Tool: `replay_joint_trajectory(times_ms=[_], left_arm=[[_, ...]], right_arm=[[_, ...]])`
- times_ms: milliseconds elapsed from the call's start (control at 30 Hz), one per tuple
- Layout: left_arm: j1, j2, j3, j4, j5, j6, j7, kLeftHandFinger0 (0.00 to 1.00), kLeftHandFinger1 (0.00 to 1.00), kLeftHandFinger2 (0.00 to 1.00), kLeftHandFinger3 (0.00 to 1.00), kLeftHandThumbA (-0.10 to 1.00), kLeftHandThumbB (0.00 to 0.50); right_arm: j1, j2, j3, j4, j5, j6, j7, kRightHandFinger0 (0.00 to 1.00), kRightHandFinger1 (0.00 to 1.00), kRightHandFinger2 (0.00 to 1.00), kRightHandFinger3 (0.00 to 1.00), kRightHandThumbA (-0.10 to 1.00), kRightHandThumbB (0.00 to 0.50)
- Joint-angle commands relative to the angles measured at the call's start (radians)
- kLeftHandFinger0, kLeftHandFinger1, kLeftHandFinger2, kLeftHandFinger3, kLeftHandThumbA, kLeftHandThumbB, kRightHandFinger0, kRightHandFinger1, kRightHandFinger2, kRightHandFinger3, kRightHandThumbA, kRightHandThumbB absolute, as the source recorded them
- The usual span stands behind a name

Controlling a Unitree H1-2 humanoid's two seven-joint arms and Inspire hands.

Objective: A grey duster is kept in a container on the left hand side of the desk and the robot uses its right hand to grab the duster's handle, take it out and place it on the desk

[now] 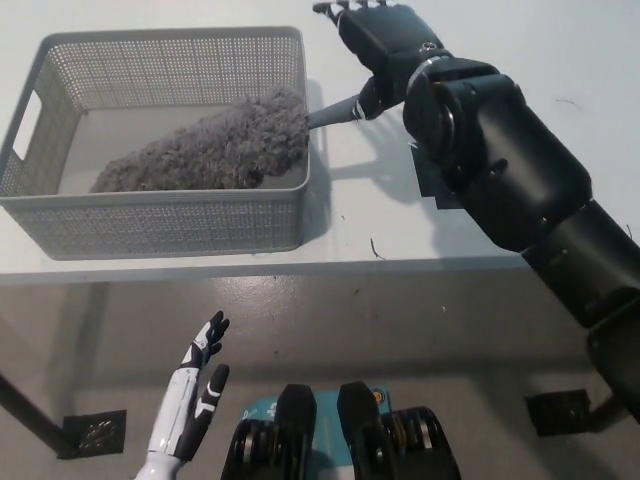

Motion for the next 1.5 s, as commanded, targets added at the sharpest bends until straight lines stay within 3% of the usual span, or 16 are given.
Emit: replay_joint_trajectory(times_ms=[0, 600, 700, 767, 833, 867, 900, 933, 967, 1133, 1233, 1300, 1333, 1367, 1433, 1467], left_arm=[[0.002, 0.017, -0.012, -0.018, -0.010, -0.036, -0.015, 1.00, 1.00, 1.00, 1.00, 1.00, 0.134], [0.002, 0.016, -0.013, -0.020, -0.003, -0.035, -0.053, 1.00, 1.00, 1.00, 1.00, 0.95, 0.134], [0.004, 0.017, -0.013, -0.021, -0.001, -0.031, -0.058, 1.00, 1.00, 1.00, 1.00, 0.95, 0.138], [0.005, 0.019, -0.014, -0.019, 0.002, -0.036, -0.056, 1.00, 1.00, 1.00, 1.00, 0.95, 0.131], [0.006, 0.019, -0.016, -0.018, 0.002, -0.036, -0.053, 1.00, 1.00, 1.00, 1.00, 0.95, 0.134], [0.007, 0.021, -0.017, -0.019, 0.001, -0.036, -0.056, 1.00, 1.00, 1.00, 1.00, 0.95, 0.133], [0.007, 0.021, -0.016, -0.021, 0.002, -0.036, -0.058, 1.00, 1.00, 1.00, 1.00, 0.95, 0.132], [0.007, 0.023, -0.016, -0.021, 0.002, -0.036, -0.061, 1.00, 1.00, 1.00, 1.00, 0.95, 0.132], [0.005, 0.023, -0.016, -0.020, -0.004, -0.035, -0.064, 1.00, 1.00, 1.00, 1.00, 0.95, 0.133], [-0.003, 0.025, -0.022, -0.014, -0.002, -0.036, -0.062, 1.00, 1.00, 1.00, 1.00, 0.96, 0.131], [0.001, 0.028, -0.025, -0.018, -0.010, -0.036, -0.073, 1.00, 1.00, 1.00, 1.00, 0.95, 0.123], [0.002, 0.029, -0.026, -0.016, -0.010, -0.036, -0.074, 1.00, 1.00, 1.00, 1.00, 0.95, 0.120], [0.001, 0.030, -0.027, -0.014, -0.007, -0.036, -0.071, 1.00, 1.00, 1.00, 1.00, 0.95, 0.119], [0.004, 0.029, -0.027, -0.012, -0.008, -0.036, -0.071, 1.00, 1.00, 1.00, 1.00, 0.95, 0.117], [0.007, 0.027, -0.025, -0.014, -0.008, -0.036, -0.074, 1.00, 1.00, 1.00, 1.00, 0.95, 0.118], [0.008, 0.028, -0.025, -0.016, -0.007, -0.034, -0.077, 1.00, 1.00, 1.00, 1.00, 0.95, 0.116]], right_arm=[[-0.098, 0.019, 0.011, 0.036, -0.009, 0.065, 0.089, 1.00, 1.00, 1.00, 1.00, 0.88, 0.500], [-0.122, 0.057, -0.007, 0.035, 0.042, 0.120, 0.175, 1.00, 1.00, 1.00, 1.00, 0.84, 0.500], [-0.116, 0.070, 0.007, 0.076, 0.025, 0.094, 0.126, 1.00, 1.00, 1.00, 1.00, 0.81, 0.500], [-0.102, 0.088, 0.038, 0.147, -0.027, 0.059, 0.004, 1.00, 1.00, 1.00, 1.00, 0.80, 0.500], [-0.093, 0.111, 0.090, 0.254, -0.100, 0.038, -0.174, 1.00, 1.00, 1.00, 1.00, 0.61, 0.500], [-0.090, 0.123, 0.103, 0.307, -0.114, 0.033, -0.254, 0.52, 0.52, 0.71, 1.00, 0.39, 0.430], [-0.085, 0.127, 0.114, 0.338, -0.123, 0.023, -0.303, 0.18, 0.25, 0.45, 0.83, 0.14, 0.303], [-0.082, 0.131, 0.125, 0.370, -0.130, 0.011, -0.351, 0.13, 0.19, 0.39, 0.78, 0.14, 0.316], [-0.067, 0.126, 0.118, 0.383, -0.119, -0.011, -0.379, 0.01, 0.03, 0.23, 0.67, -0.08, 0.255], [-0.032, 0.116, 0.063, 0.443, -0.039, -0.099, -0.490, 0.00, 0.00, 0.02, 0.39, -0.10, 0.312], [-0.016, 0.116, 0.040, 0.455, -0.018, -0.110, -0.536, 0.00, 0.00, 0.03, 0.36, -0.10, 0.278], [-0.007, 0.117, 0.024, 0.459, -0.005, -0.122, -0.575, 0.00, 0.04, 0.10, 0.33, -0.10, 0.277], [-0.003, 0.116, 0.010, 0.460, 0.005, -0.135, -0.605, 0.00, 0.07, 0.17, 0.24, -0.10, 0.238], [0.007, 0.118, -0.013, 0.456, 0.022, -0.158, -0.651, 0.00, 0.18, 0.41, 0.16, -0.10, 0.220], [0.015, 0.122, -0.047, 0.453, 0.047, -0.176, -0.701, 0.00, 0.29, 0.66, 0.18, -0.10, 0.144], [0.021, 0.132, -0.115, 0.448, 0.109, -0.212, -0.733, 0.00, 0.42, 0.75, 0.25, -0.10, 0.095]])
